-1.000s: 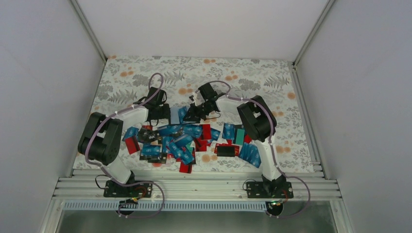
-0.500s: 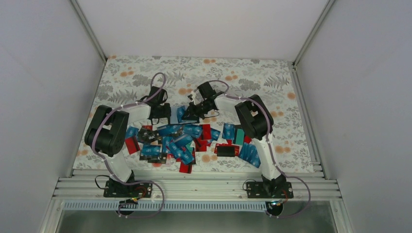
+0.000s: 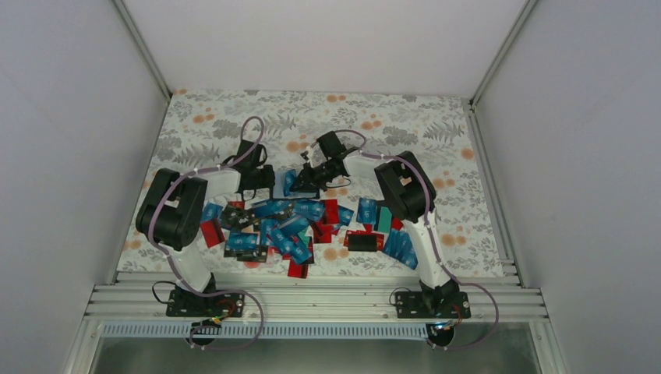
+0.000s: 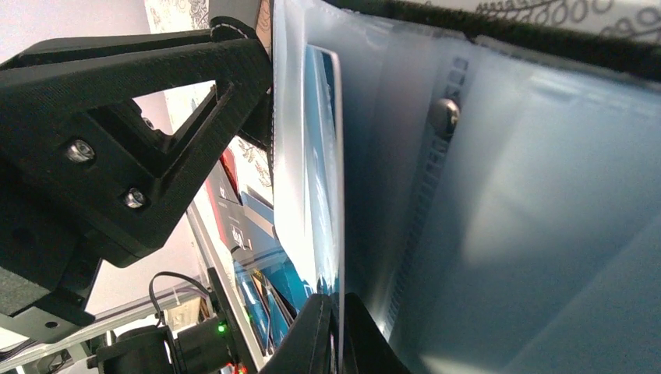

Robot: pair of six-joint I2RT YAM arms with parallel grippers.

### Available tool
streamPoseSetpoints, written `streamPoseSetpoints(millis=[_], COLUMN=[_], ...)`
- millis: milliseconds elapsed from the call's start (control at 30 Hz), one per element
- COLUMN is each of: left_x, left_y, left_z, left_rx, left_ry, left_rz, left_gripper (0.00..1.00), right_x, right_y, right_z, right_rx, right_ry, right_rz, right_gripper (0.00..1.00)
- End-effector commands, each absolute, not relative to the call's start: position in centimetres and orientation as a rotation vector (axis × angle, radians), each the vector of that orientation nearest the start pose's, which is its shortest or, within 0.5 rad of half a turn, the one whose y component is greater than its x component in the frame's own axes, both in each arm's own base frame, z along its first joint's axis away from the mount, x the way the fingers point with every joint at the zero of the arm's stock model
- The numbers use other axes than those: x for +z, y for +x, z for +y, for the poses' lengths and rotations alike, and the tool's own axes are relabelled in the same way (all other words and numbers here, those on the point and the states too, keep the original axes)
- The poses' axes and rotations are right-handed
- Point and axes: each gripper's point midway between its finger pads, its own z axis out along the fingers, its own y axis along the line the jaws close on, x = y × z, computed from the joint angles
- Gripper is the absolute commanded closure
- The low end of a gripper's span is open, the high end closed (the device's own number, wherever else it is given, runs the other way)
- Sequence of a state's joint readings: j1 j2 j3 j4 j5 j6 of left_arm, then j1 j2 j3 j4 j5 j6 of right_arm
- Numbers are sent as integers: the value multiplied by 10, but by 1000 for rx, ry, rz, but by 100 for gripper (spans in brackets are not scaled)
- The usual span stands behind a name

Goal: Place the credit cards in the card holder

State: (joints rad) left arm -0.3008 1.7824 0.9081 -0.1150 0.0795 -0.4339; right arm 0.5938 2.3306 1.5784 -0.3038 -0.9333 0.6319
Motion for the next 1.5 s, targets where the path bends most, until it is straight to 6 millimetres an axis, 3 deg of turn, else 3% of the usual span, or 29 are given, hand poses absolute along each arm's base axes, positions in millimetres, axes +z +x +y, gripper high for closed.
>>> streamPoseSetpoints(millis=[0, 800, 1233, 1467], left_x=[-13, -4, -2, 0], left_y=[354, 324, 327, 331], left_z=[-144, -145, -144, -144], left_rx=[-456, -573, -557, -547], left_ry=[-161, -276, -269, -261], left_rz=[2738, 2720, 2703, 2704], left_gripper=[90, 90, 90, 91], right_x=[7, 1, 18, 21], right_y=[346, 333, 324, 328], right_z=[398, 398, 389, 382], right_rx=[1547, 1508, 1405, 1301], right_ry=[-238, -128, -246, -305], right_rz=[2898, 2903, 2897, 2902], right_gripper=[96, 90, 69, 49])
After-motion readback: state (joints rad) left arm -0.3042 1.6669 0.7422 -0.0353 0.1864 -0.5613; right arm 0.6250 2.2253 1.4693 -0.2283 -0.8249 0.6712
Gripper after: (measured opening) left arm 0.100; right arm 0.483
